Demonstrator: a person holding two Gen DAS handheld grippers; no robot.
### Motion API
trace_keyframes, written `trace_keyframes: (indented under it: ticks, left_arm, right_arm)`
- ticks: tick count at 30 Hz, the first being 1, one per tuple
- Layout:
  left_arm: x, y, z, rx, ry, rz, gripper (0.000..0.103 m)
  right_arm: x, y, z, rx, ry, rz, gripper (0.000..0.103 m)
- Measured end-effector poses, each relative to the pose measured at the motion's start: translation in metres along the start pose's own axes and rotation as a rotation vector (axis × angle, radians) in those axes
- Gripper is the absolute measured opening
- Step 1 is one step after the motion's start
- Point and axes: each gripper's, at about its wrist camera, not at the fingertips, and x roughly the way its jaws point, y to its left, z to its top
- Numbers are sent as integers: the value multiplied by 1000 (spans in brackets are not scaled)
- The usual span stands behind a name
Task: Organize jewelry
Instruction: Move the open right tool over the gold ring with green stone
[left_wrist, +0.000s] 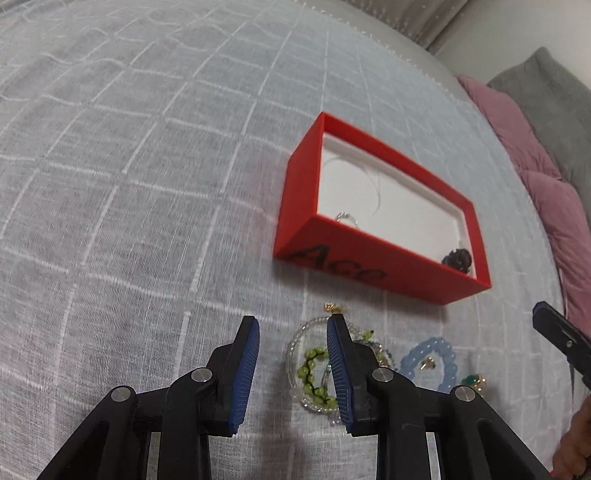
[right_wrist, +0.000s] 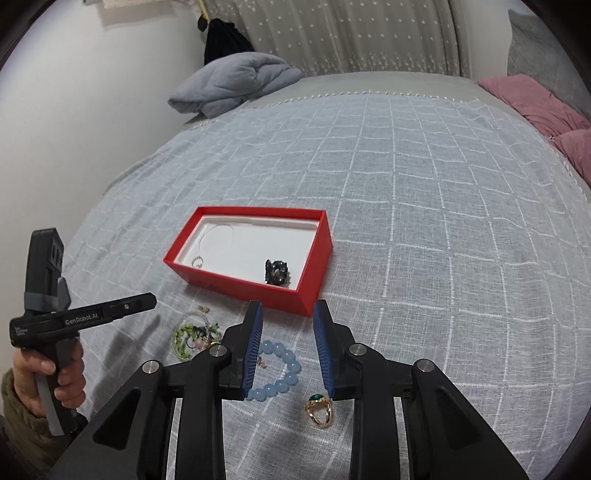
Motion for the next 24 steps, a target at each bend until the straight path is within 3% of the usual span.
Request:
trace_keyframes:
  ticks: [9, 24]
  left_arm:
    - [18, -1, -16, -28, 83, 3, 32]
    - [15, 6, -25, -60, 92, 27, 32]
  right_arm:
    - [8, -4, -3, 15, 37, -15, 30]
    - [11, -5, -33, -7, 126, -41, 30]
